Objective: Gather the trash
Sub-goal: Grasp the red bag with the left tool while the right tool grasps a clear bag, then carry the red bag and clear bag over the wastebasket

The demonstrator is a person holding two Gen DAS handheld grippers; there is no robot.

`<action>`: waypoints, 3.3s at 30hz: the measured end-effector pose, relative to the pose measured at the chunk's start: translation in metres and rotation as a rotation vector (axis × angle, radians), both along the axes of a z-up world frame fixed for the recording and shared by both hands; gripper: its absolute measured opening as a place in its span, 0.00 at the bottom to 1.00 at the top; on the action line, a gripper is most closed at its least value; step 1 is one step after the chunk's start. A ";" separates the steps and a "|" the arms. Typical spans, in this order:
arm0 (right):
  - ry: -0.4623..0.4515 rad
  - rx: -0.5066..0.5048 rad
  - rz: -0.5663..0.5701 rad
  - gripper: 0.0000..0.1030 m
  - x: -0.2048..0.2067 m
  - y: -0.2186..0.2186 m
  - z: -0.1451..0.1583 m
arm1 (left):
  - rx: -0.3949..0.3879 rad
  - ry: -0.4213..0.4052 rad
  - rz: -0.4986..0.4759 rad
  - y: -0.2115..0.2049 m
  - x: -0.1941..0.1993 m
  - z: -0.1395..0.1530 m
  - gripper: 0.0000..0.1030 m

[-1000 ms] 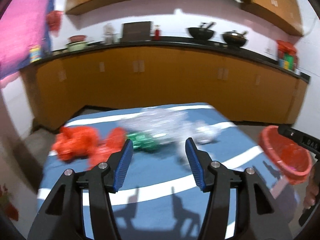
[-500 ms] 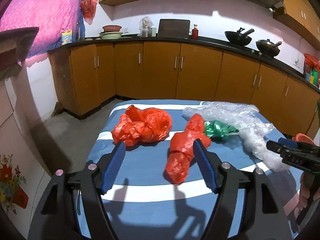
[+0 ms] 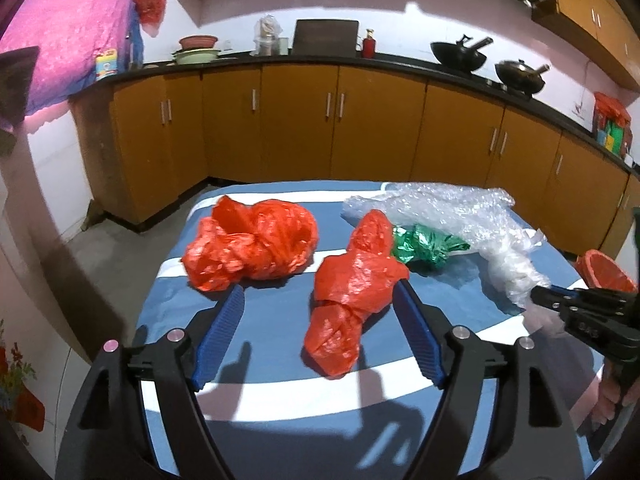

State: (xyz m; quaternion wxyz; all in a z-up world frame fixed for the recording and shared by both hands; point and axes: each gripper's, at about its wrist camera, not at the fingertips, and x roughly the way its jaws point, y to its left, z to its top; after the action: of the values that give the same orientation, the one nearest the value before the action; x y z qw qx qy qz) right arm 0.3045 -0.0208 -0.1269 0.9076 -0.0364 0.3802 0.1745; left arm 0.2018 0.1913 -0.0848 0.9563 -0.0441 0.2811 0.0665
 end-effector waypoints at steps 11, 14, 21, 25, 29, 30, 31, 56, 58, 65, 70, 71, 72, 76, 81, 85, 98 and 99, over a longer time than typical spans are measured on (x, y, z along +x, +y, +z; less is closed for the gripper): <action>-0.070 0.163 0.014 0.09 -0.028 -0.027 0.035 | -0.004 0.094 -0.016 -0.002 0.028 -0.011 0.74; -0.083 0.175 -0.006 0.09 -0.028 -0.033 0.042 | -0.014 0.102 -0.019 -0.003 0.033 -0.011 0.74; -0.075 0.182 -0.045 0.09 -0.028 -0.051 0.041 | -0.018 0.158 -0.072 -0.007 0.046 -0.017 0.69; -0.065 0.188 -0.076 0.09 -0.028 -0.059 0.037 | -0.055 0.189 -0.102 -0.006 0.049 -0.021 0.53; -0.056 0.199 -0.108 0.09 -0.027 -0.069 0.036 | -0.053 0.192 -0.122 -0.008 0.047 -0.021 0.42; -0.056 0.202 -0.113 0.09 -0.028 -0.070 0.036 | -0.052 0.191 -0.122 -0.008 0.045 -0.021 0.40; -0.058 0.205 -0.119 0.09 -0.028 -0.072 0.037 | -0.053 0.189 -0.123 -0.009 0.043 -0.021 0.39; -0.209 0.257 -0.255 0.09 -0.079 -0.150 0.101 | -0.093 -0.057 -0.250 -0.088 -0.003 0.084 0.36; -0.221 0.255 -0.276 0.09 -0.084 -0.160 0.105 | -0.099 -0.069 -0.273 -0.101 -0.002 0.089 0.36; -0.260 0.243 -0.361 0.09 -0.099 -0.204 0.117 | -0.124 -0.089 -0.370 -0.154 0.004 0.095 0.36; -0.278 0.234 -0.431 0.09 -0.107 -0.239 0.119 | -0.130 -0.084 -0.437 -0.195 0.009 0.096 0.36; -0.280 0.231 -0.446 0.09 -0.109 -0.246 0.118 | -0.132 -0.081 -0.452 -0.203 0.011 0.095 0.36; -0.281 0.228 -0.460 0.09 -0.110 -0.253 0.118 | -0.133 -0.080 -0.462 -0.210 0.013 0.095 0.36; -0.283 0.211 -0.509 0.09 -0.113 -0.277 0.116 | -0.138 -0.069 -0.509 -0.238 0.018 0.091 0.36; -0.279 0.207 -0.575 0.09 -0.116 -0.307 0.110 | -0.130 -0.050 -0.565 -0.272 0.022 0.085 0.36; -0.268 0.212 -0.619 0.09 -0.114 -0.326 0.103 | -0.124 -0.035 -0.604 -0.295 0.024 0.080 0.36; -0.232 0.216 -0.691 0.09 -0.097 -0.364 0.078 | -0.100 0.026 -0.692 -0.360 0.047 0.053 0.36; -0.230 0.217 -0.694 0.09 -0.096 -0.366 0.077 | -0.097 0.028 -0.696 -0.364 0.048 0.052 0.36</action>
State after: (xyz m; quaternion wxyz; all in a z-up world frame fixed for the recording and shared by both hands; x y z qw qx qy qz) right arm 0.2090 -0.3865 -0.0496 0.9479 0.1718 0.2451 -0.1093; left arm 0.2501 -0.1725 -0.0327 0.9145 0.0098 0.2953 -0.2765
